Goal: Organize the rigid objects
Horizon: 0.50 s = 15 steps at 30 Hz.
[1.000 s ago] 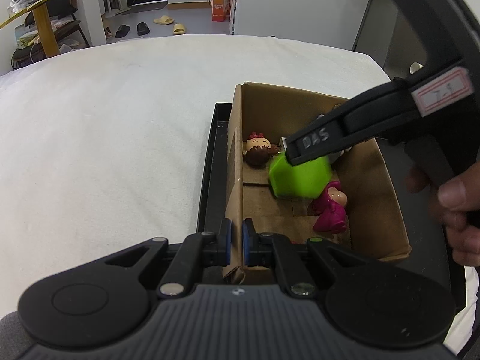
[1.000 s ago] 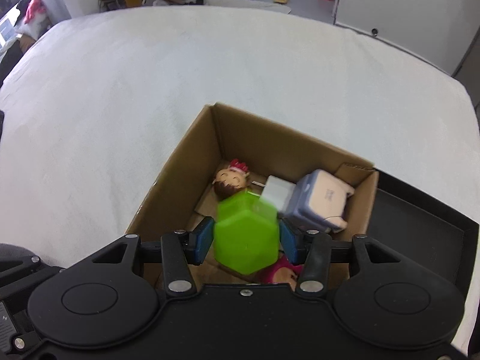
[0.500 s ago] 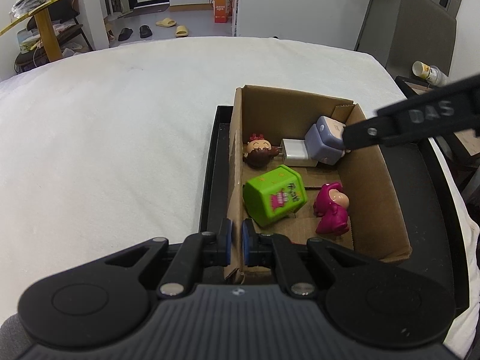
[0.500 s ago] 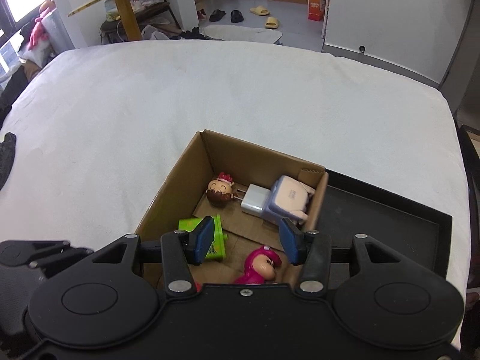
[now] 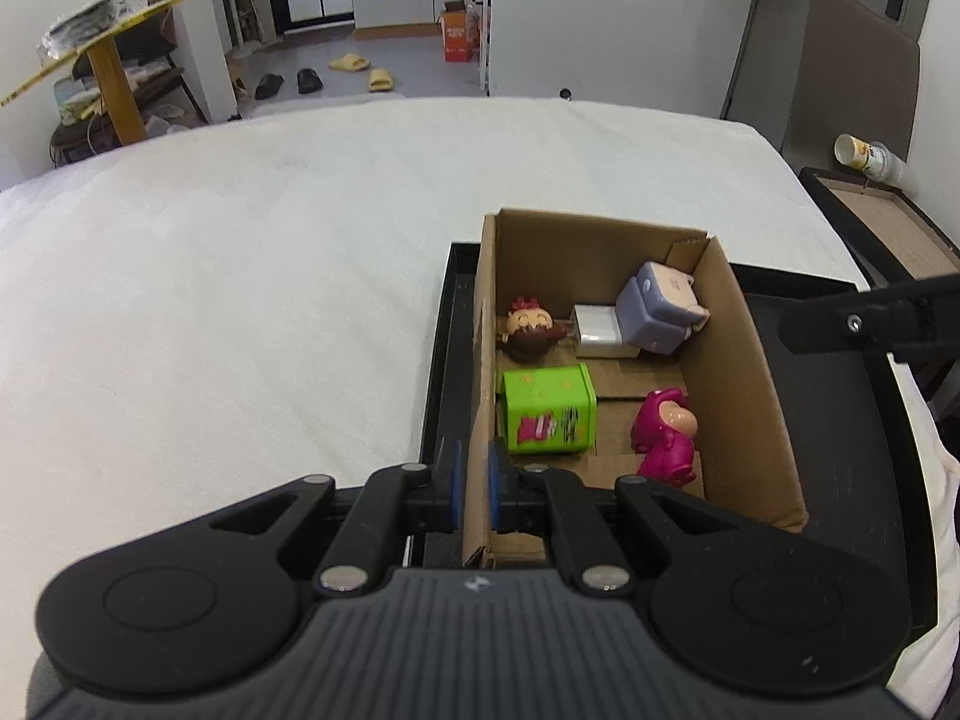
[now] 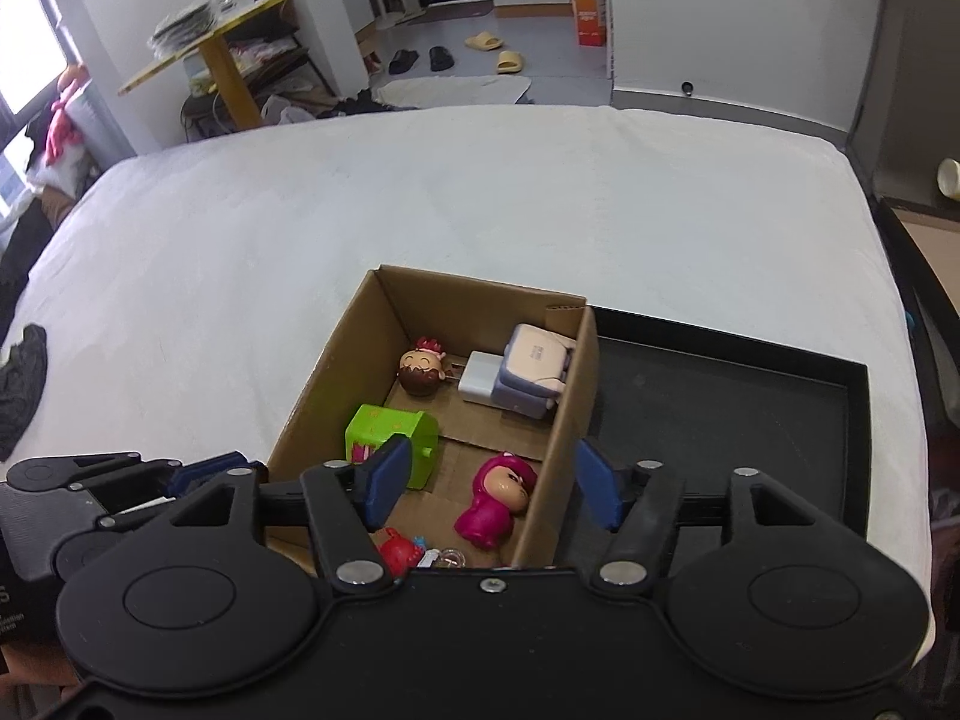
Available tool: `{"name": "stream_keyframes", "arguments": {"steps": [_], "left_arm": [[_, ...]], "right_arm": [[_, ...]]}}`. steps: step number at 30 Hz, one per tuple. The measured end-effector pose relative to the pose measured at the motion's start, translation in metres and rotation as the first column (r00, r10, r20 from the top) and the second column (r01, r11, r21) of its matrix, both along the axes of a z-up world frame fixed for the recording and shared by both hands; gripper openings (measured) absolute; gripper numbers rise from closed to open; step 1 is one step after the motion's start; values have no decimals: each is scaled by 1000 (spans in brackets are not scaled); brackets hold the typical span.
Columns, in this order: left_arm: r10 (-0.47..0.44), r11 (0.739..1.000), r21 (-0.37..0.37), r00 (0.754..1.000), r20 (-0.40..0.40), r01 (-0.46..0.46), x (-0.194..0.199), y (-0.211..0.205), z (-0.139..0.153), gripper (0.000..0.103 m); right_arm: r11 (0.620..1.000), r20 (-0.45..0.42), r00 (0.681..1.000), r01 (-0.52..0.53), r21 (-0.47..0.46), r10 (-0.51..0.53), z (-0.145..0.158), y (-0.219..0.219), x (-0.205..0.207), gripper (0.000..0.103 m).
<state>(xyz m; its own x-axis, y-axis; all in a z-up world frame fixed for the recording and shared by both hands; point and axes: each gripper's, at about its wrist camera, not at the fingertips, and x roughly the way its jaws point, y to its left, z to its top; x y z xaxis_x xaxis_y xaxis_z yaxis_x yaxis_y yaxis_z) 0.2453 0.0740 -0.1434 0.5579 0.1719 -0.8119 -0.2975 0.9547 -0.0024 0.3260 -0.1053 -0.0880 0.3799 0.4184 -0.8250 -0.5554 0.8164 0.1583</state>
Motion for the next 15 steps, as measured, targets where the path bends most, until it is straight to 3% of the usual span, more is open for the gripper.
{"name": "stream_keyframes", "arguments": {"steps": [15], "left_arm": [[15, 1000, -6, 1000, 22, -15, -19, -13, 31, 14]], "right_arm": [[991, 23, 995, 92, 96, -94, 19, -47, -25, 85]]}}
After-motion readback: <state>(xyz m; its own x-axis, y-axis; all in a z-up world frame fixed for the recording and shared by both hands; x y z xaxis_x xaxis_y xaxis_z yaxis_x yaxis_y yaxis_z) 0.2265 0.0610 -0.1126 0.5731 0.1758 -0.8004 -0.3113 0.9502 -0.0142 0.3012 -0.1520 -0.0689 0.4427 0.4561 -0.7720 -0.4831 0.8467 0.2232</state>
